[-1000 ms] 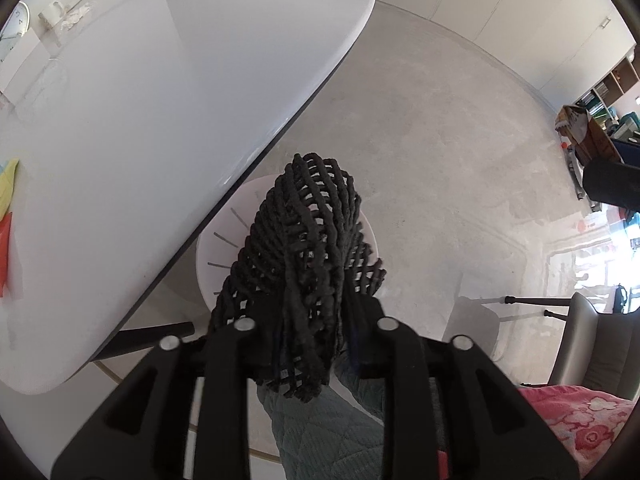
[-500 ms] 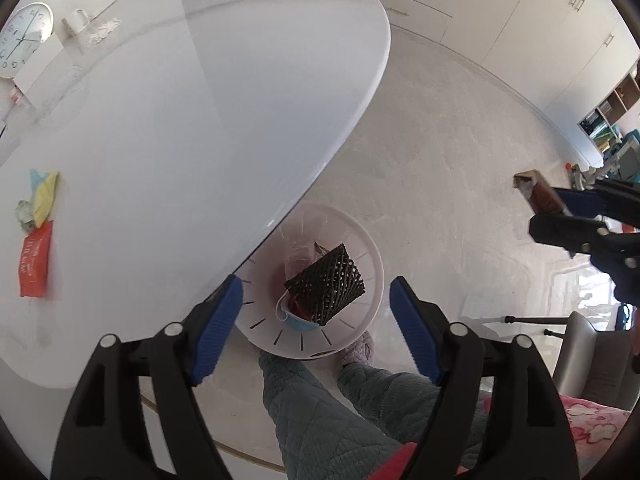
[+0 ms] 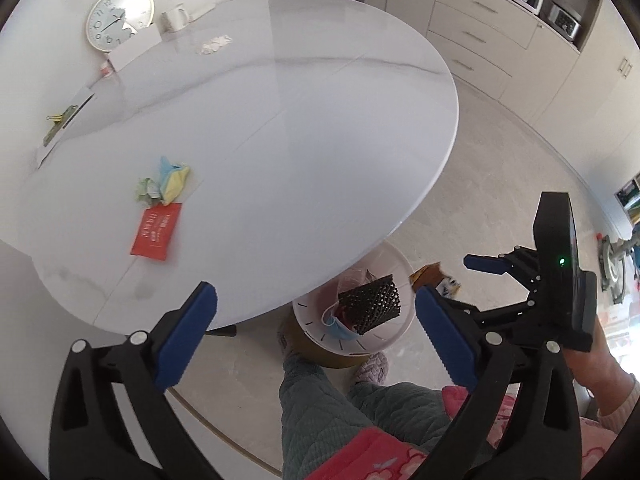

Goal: Collect trash
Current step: 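Move both tools back over the table toward the colorful paper, then grasp the blue-yellow paper with the left tool while the right tool grasps the white tissue, then carry the blue-yellow paper and white tissue toward the wastebasket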

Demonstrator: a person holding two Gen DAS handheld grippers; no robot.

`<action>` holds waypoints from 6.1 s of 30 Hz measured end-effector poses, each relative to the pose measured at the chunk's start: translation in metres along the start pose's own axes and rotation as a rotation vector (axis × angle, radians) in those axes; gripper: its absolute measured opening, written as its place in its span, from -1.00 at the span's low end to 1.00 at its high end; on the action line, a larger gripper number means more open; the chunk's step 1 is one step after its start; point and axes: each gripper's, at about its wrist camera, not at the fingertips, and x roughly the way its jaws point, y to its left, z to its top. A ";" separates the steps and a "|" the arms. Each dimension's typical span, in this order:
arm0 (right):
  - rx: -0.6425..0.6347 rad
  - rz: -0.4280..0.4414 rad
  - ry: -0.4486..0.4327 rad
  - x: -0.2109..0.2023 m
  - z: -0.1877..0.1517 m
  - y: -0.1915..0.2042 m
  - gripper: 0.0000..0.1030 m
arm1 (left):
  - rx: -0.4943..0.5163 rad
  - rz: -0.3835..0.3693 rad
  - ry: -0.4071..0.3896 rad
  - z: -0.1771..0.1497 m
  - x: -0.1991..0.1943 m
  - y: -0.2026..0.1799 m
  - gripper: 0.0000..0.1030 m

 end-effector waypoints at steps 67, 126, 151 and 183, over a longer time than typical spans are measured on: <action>0.083 -0.084 -0.122 -0.007 0.185 0.068 0.88 | 0.119 -0.104 0.165 0.128 0.190 0.198 -0.06; -0.682 0.210 0.049 0.266 0.612 0.050 -0.53 | -0.679 0.156 0.011 0.370 0.293 0.229 -0.37; -0.531 0.171 -0.014 0.049 0.353 0.018 -0.51 | -0.563 0.093 -0.062 0.223 0.135 0.065 -0.37; -0.361 0.120 0.123 -0.068 0.034 -0.015 -0.50 | -0.433 -0.053 0.081 -0.039 0.119 -0.085 -0.37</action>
